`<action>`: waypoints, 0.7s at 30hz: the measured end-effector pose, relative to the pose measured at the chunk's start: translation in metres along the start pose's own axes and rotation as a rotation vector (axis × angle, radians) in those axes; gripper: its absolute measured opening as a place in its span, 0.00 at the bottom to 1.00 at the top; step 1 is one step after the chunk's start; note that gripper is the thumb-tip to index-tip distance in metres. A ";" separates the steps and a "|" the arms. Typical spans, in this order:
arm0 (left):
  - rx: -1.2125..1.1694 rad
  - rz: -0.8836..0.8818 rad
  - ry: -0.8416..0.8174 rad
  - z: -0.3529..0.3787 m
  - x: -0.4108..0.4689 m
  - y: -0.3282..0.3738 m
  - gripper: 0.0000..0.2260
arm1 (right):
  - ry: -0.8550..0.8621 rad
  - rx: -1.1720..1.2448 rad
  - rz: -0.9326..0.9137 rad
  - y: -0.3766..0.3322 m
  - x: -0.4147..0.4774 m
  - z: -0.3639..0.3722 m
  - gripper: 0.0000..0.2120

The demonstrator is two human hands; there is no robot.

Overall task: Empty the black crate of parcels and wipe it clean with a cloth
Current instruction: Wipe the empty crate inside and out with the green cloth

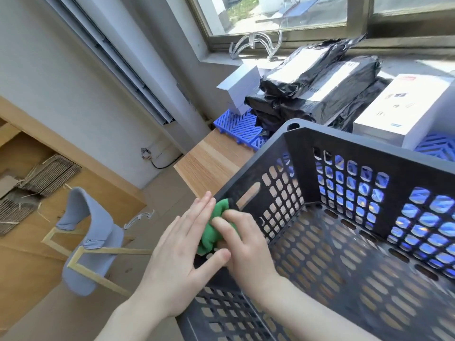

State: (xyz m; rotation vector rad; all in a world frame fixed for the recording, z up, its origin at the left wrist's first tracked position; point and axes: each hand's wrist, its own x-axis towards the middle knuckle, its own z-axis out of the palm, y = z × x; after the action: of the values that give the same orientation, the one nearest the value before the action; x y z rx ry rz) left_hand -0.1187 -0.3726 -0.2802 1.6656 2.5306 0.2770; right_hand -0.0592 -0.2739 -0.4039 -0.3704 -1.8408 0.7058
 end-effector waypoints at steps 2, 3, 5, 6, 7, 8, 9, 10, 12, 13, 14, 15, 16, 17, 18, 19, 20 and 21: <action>0.003 0.004 0.003 0.000 0.000 0.000 0.34 | -0.019 0.017 -0.057 0.001 -0.001 0.001 0.08; 0.007 0.003 0.005 0.000 -0.001 -0.001 0.34 | -0.010 0.027 -0.057 0.004 0.004 -0.001 0.09; 0.015 0.001 0.006 0.000 -0.001 0.000 0.34 | 0.036 0.029 -0.008 0.015 0.019 -0.009 0.10; 0.020 0.000 0.005 0.001 -0.001 0.000 0.34 | 0.071 0.019 0.049 0.023 0.028 -0.014 0.11; 0.022 0.000 0.003 0.001 -0.001 0.000 0.34 | 0.108 0.008 0.123 0.032 0.038 -0.020 0.13; 0.020 -0.002 0.001 0.001 -0.001 -0.001 0.34 | 0.144 -0.003 0.203 0.042 0.049 -0.027 0.15; 0.017 -0.002 0.000 0.000 -0.001 -0.001 0.34 | 0.181 -0.016 0.283 0.051 0.060 -0.034 0.16; 0.015 -0.003 0.001 0.000 -0.001 -0.001 0.34 | 0.215 -0.024 0.356 0.059 0.069 -0.039 0.17; 0.014 -0.004 0.008 0.000 -0.001 -0.001 0.34 | 0.263 -0.032 0.436 0.067 0.078 -0.044 0.17; 0.014 -0.002 0.011 0.000 -0.001 -0.001 0.34 | 0.269 -0.034 0.437 0.065 0.077 -0.043 0.17; 0.011 0.000 0.014 0.000 -0.001 -0.001 0.34 | 0.257 -0.035 0.416 0.061 0.072 -0.039 0.17; 0.007 0.003 0.017 0.000 -0.001 -0.001 0.34 | 0.229 -0.036 0.373 0.054 0.064 -0.034 0.17; 0.003 0.006 0.021 0.001 0.000 -0.001 0.34 | 0.193 -0.033 0.311 0.045 0.053 -0.027 0.17; -0.003 0.009 0.025 0.001 0.000 -0.002 0.34 | 0.148 -0.023 0.235 0.034 0.040 -0.021 0.17; -0.010 0.011 0.029 0.001 0.000 -0.002 0.34 | 0.096 -0.014 0.150 0.024 0.027 -0.014 0.16; -0.018 0.012 0.033 0.001 0.001 -0.003 0.34 | 0.045 -0.013 0.057 0.016 0.014 -0.008 0.15; -0.026 0.013 0.037 0.001 0.001 -0.003 0.34 | 0.000 -0.020 -0.034 0.010 0.005 -0.005 0.13; -0.031 0.013 0.040 0.002 0.001 -0.003 0.33 | -0.036 -0.027 -0.107 0.008 -0.001 -0.003 0.11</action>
State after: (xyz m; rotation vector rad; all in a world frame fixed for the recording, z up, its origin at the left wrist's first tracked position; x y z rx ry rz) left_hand -0.1218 -0.3724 -0.2823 1.6825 2.5316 0.3527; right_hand -0.0566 -0.2672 -0.4088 -0.2765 -1.8905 0.6183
